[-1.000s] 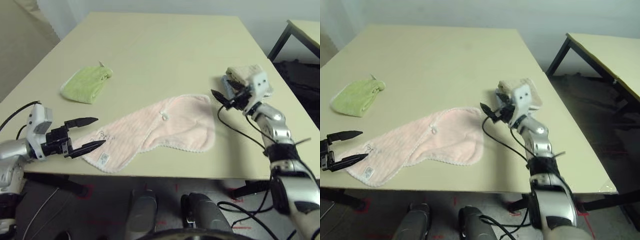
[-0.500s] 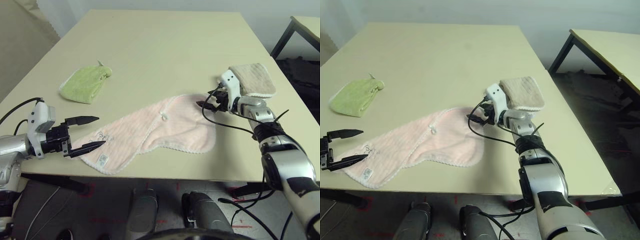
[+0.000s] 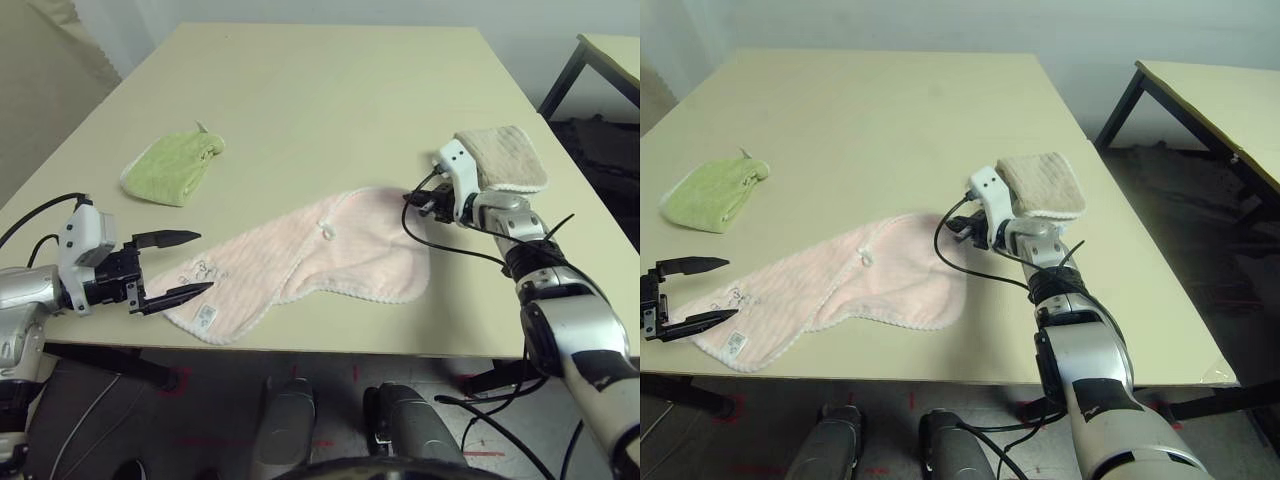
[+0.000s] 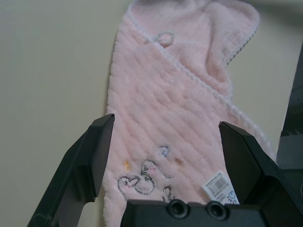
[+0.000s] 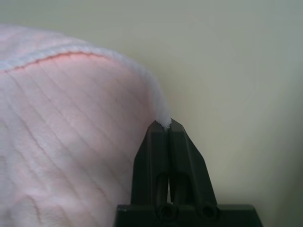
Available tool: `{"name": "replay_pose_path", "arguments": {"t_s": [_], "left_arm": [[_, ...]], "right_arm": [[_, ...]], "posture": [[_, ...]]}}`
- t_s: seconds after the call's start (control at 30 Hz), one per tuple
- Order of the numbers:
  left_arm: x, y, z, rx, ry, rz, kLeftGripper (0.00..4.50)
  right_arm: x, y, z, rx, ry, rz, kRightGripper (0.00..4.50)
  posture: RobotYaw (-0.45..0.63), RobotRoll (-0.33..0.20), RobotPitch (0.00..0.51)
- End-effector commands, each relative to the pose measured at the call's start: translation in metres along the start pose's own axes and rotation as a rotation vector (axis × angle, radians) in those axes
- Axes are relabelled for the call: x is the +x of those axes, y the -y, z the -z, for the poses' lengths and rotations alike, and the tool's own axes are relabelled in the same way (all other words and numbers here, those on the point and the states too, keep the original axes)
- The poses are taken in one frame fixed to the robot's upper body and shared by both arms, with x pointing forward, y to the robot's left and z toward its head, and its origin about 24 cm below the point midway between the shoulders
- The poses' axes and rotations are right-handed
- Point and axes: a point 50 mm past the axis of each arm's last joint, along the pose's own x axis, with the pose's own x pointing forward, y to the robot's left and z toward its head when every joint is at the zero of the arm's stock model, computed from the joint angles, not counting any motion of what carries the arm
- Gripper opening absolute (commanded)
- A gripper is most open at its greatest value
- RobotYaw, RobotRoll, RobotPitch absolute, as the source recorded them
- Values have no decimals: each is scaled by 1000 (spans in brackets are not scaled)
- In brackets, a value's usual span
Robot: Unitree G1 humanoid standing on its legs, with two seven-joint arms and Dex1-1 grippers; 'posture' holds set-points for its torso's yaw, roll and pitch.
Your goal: Fold the towel and set it aside.
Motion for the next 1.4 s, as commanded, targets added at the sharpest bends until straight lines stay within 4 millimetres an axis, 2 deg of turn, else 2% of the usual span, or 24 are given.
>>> {"name": "replay_pose_path", "arguments": {"t_s": [0.03, 0.17, 0.27, 0.33, 0.5, 0.57, 0.6, 0.7, 0.73, 0.83, 0.9, 0.93, 0.97, 1.03, 1.1, 1.17, 1.23, 1.4], "left_arm": [[2, 1, 4, 1, -14, 14, 4500], [1, 1, 6, 6, -23, 16, 4500], [0, 0, 7, 12, -31, 14, 4500], [-1, -2, 8, 16, -34, 12, 4500], [-1, -4, 8, 28, -39, 12, 4500], [-1, -5, 9, 31, -40, 12, 4500], [0, -5, 9, 32, -40, 11, 4500], [0, -5, 10, 34, -42, 9, 4500], [0, -5, 10, 35, -44, 5, 4500], [-1, -4, 12, 35, -45, -2, 4500], [0, -3, 14, 32, -47, -3, 4500], [0, -2, 15, 31, -48, -3, 4500], [-1, -2, 15, 31, -49, -3, 4500], [-1, -2, 15, 30, -50, -2, 4500], [0, -2, 16, 30, -51, -1, 4500], [0, -2, 15, 30, -51, 0, 4500], [2, -3, 15, 34, -48, 8, 4500], [16, 5, 12, 58, -38, 78, 4500]], "right_arm": [[-8, 6, -32, 26, 107, -13, 31], [-19, -2, -84, 100, 258, -175, 31], [-44, -30, -143, 110, 337, -446, 31], [-63, -49, -170, 118, 345, -596, 31], [-112, -83, -223, 174, 397, -913, 31], [-127, -87, -242, 172, 475, -970, 31], [-130, -84, -249, 161, 515, -938, 31], [-124, -71, -261, 92, 590, -722, 31], [-114, -53, -262, 16, 594, -484, 31], [-106, -17, -261, -169, 553, -66, 31], [-106, -9, -259, -208, 501, -4, 31], [-105, -8, -258, -211, 480, -16, 31], [-102, -17, -259, -174, 459, -108, 31], [-102, -46, -265, -83, 439, -393, 31], [-113, -80, -275, 17, 453, -706, 31], [-122, -97, -278, 57, 459, -859, 31], [-127, -104, -280, 85, 487, -924, 31], [-132, -106, -289, 186, 584, -991, 31]], "posture": [[140, 0, 104], [137, 0, 108], [135, 0, 109], [134, 0, 110], [127, 0, 109], [128, 0, 109], [130, 0, 109], [134, 0, 111], [134, 0, 111], [138, 0, 113], [138, 0, 113], [138, 0, 115], [138, 0, 115], [135, 0, 120], [136, 0, 120], [136, 0, 120], [134, 0, 122], [132, 0, 122]]}}
